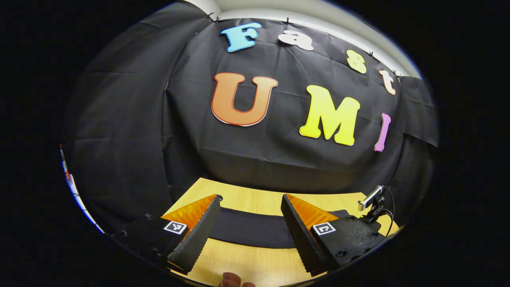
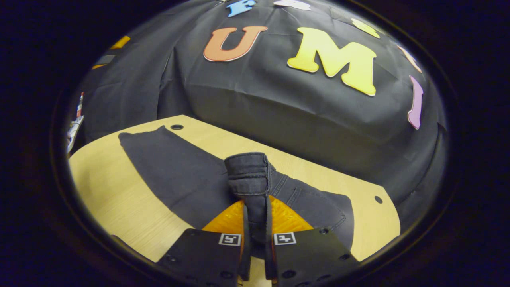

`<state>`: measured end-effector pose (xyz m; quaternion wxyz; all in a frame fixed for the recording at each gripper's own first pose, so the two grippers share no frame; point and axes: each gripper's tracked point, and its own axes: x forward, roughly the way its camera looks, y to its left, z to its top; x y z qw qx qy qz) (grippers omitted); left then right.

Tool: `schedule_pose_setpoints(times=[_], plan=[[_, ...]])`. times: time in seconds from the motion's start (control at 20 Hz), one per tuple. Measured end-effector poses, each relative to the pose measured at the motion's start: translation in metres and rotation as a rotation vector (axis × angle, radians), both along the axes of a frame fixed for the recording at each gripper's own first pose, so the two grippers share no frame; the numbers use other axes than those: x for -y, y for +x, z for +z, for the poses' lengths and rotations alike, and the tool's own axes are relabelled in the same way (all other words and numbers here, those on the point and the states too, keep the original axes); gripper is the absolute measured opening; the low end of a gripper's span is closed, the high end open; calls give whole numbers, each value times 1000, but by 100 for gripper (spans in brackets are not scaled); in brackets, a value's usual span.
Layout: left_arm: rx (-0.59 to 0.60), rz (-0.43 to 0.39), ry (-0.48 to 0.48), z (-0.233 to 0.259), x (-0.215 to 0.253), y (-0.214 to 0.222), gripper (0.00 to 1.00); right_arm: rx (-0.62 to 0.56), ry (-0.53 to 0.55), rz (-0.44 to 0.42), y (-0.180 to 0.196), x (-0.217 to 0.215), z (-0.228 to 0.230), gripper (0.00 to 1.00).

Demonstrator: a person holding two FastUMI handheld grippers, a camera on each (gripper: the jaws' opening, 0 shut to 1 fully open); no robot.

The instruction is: Grasp the waist and the cuffs of the jeans and fold them to make the two legs overlap; first hold the waist and fold one-third of the jeans toward the cuffs, then hold the cuffs and fold the remaining one-third in the same direction to finish folding.

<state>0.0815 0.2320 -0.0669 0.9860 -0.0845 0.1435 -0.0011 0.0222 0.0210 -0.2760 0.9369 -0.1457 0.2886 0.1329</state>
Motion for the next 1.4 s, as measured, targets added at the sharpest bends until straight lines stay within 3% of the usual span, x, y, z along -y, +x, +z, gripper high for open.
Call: schedule_pose_setpoints(times=[0.1,0.25,0.4,0.55,0.75,0.95,1.05,1.2,1.4], plan=[[-1,1,-1,-3,-2,1,99,-40,71,20,-8,-17,0,49],[-22,12,-32,-16,-3,2,99,5,72,11,-3,-15,10,99],[-31,13,-123,-32,-2,4,99,55,78,16,7,-18,39,98],[-79,50,-277,-61,-7,5,99,132,91,13,28,-18,78,99],[-130,197,-604,-105,-25,-2,99,243,72,10,52,-7,137,99],[-216,362,-837,-161,-48,-5,99,348,78,-14,70,10,195,99],[-241,399,-948,-176,-47,-3,99,384,80,-36,75,20,218,99],[-243,450,-1061,-191,-51,5,99,438,110,-70,78,33,254,99],[-243,533,-1139,-211,-62,19,99,500,106,-108,77,57,281,98]])
